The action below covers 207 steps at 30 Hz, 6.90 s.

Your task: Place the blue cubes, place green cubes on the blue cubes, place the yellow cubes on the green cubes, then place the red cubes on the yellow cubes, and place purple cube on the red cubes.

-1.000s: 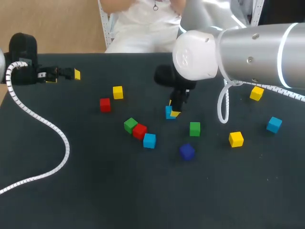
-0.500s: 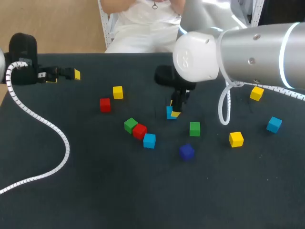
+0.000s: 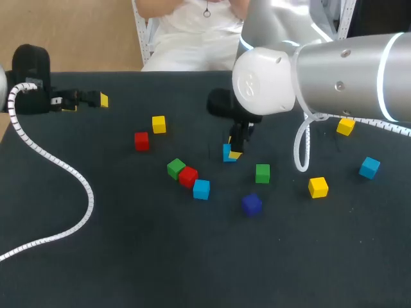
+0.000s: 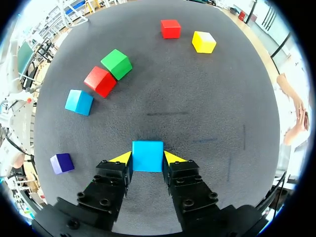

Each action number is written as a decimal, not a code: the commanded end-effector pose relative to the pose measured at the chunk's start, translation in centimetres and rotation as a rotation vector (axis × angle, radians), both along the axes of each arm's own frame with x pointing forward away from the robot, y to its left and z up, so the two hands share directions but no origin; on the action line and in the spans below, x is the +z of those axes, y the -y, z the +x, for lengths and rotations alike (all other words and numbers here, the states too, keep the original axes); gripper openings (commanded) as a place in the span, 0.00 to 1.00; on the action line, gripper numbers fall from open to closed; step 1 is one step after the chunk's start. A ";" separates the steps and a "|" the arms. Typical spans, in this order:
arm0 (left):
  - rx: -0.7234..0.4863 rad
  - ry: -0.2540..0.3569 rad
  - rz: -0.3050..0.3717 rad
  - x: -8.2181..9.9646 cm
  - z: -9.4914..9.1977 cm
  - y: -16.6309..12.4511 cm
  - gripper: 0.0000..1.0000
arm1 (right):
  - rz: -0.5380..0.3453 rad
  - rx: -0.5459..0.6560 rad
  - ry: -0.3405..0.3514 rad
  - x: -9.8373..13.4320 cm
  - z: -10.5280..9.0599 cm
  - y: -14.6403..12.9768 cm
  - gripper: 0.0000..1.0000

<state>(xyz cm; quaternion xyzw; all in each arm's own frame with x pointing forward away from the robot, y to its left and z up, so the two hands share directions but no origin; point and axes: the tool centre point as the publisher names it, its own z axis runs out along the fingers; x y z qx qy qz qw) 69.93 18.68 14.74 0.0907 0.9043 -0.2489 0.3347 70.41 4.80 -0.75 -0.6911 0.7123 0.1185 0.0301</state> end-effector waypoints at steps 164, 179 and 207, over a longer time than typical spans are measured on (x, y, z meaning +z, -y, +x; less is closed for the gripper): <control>0.005 -0.007 0.008 0.2 0.0 0.2 1.00 | 0.127 -0.543 0.096 7.6 -12.0 27.1 1.00; 0.005 -0.007 0.008 0.2 0.0 0.2 1.00 | 0.200 -0.524 0.094 6.5 -11.2 25.7 1.00; -0.808 0.089 0.129 0.5 -2.9 7.0 1.00 | 0.267 -0.524 0.098 5.7 -10.7 26.0 1.00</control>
